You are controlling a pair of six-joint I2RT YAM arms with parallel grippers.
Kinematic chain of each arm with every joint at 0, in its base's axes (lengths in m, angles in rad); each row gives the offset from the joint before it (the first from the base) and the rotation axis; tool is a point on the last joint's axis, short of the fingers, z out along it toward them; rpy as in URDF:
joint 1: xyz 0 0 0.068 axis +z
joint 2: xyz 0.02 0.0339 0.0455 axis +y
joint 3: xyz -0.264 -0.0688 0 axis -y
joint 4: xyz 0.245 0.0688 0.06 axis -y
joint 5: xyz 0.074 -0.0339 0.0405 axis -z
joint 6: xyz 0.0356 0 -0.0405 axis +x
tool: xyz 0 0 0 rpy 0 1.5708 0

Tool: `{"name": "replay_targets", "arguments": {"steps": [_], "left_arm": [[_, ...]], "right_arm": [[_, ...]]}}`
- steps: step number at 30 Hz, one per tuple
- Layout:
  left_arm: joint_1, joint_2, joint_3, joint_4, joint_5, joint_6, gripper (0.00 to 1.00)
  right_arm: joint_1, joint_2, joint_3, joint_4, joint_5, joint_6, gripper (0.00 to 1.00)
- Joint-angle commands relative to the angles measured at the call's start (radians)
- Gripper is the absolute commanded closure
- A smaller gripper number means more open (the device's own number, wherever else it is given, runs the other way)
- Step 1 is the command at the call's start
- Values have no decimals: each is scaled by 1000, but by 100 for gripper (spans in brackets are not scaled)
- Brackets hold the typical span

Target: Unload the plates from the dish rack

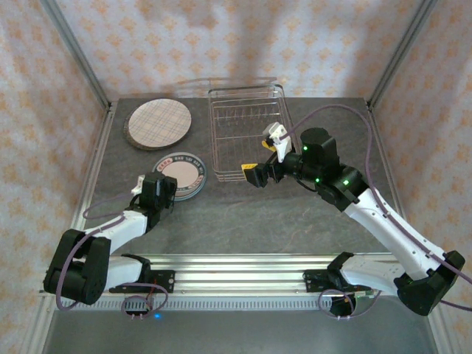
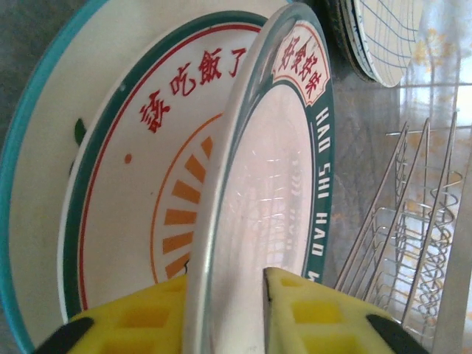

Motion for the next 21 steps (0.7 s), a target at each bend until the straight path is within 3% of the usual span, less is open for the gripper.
{"name": "replay_targets", "arguments": {"steps": [1,8,21], "left_arm": [[10,-18,-6,-5,-11,10,70],[10,-33,-7,-41,-12,15,51],[11,-45,20,-147,11,15,45]], "right_arm": [[7,0,41,-4,-7,16,1],[7,3,43,-3,-4,20,1],[7,1,43,-2,5,32,1]]}}
